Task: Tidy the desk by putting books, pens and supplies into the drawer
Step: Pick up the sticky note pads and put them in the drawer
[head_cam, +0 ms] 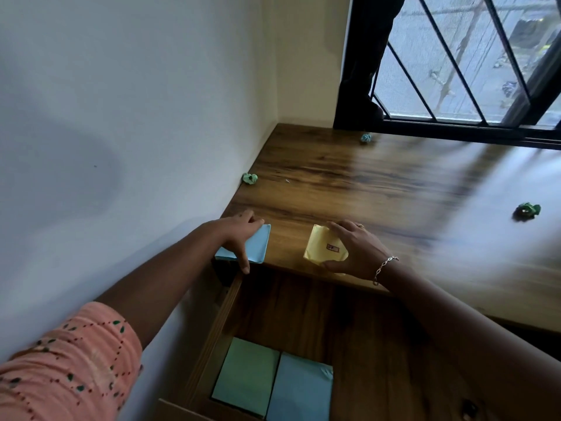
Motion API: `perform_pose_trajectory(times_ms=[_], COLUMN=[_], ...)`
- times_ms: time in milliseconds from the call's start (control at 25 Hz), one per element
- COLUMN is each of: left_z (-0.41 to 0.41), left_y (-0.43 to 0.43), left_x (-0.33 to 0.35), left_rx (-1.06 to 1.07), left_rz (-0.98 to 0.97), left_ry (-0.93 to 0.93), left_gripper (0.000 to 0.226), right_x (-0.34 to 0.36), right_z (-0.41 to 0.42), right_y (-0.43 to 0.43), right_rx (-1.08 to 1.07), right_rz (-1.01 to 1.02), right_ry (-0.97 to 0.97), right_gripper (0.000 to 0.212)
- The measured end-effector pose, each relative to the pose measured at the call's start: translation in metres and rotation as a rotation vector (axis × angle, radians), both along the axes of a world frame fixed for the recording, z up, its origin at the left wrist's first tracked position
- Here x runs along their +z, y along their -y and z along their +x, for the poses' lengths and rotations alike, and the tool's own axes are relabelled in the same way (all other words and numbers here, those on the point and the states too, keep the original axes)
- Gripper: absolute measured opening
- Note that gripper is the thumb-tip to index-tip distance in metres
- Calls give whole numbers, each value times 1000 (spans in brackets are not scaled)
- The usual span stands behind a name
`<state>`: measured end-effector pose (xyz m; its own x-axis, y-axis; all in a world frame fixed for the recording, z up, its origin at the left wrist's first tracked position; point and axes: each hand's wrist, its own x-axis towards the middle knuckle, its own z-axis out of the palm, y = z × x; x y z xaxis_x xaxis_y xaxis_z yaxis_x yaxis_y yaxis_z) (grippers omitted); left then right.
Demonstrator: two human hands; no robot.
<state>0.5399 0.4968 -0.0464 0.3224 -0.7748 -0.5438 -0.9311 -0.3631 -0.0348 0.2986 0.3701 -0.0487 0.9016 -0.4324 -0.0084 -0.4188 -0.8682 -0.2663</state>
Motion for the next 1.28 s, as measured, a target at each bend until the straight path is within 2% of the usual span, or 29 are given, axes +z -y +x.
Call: perform_pose_trajectory(times_ms=[120,280,400,560,720,800,960,1040,1280], left_z=[-13,-32,-37,-54,-86,-108,-147,-156,-156], left_y=[-9,-21,-26,-38,-69,-91,-131,-136,-132], left_x=[-6,-9,-7,-13,-29,-42,-78,-87,-92], left_rx=[-64,-176,-200,-136,-215,-287,-357,-380,-349], left_rz=[15,-66,-94,-184,-324,-334,-246,-104,151], left_ry=[124,281,283,280,311,248,212,191,27], left_gripper=[127,112,102,68,60,61,61,62,74], right_x=[-2,-4,-6,-3,-10,-19,-49,-61,-87], right_z=[-5,-10,-11,-22,-43,-56,-76,-79,-74], right_y=[-7,-16,-26,-45,-72,-88,-117,-129,-144], right_rx=[9,34,56,93,181,210,297,328,344], right_rz=[-17,-35,-43,-37,8,49,68,69,31], right_ry=[-28,-13,2,33,44,1,-179,-249,-330], right_gripper=[85,85,85,85,87,89,90,88,81])
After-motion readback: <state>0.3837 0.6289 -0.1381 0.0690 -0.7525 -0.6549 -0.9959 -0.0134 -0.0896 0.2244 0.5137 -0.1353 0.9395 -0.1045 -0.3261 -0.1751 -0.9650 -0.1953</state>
